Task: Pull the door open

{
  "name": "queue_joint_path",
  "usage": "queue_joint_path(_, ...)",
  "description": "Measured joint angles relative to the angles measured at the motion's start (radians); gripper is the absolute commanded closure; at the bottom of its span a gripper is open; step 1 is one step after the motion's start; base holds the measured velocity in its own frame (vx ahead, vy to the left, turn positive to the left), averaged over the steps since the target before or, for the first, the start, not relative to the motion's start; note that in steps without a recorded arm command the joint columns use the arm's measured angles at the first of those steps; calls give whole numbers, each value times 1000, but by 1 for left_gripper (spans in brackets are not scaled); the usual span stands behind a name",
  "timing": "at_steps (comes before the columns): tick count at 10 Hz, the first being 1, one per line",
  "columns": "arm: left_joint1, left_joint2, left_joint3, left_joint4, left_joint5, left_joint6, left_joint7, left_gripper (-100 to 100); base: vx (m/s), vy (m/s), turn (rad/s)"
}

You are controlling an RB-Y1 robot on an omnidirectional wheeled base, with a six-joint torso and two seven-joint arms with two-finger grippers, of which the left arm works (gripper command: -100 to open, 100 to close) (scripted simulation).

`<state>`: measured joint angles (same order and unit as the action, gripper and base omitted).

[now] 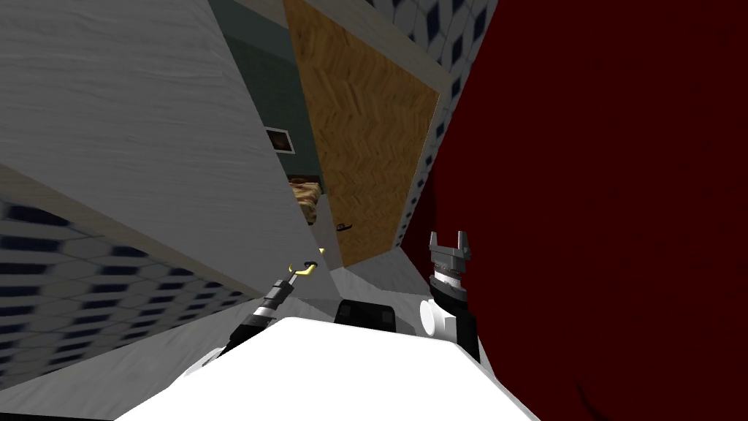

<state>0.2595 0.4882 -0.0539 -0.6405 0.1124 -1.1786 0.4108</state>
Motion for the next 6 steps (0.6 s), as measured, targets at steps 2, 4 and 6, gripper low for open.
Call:
queue_joint_path(2, 12, 5, -6, -10, -2, -10, 5, 100, -219, 55, -157)
queue_joint_path(4, 2, 6, -13, 27, -5, -38, 10, 100, -233, 50, -169)
queue_joint_path(6, 12, 9, -20, 26, -7, -52, 15, 100, -190, 72, -106)
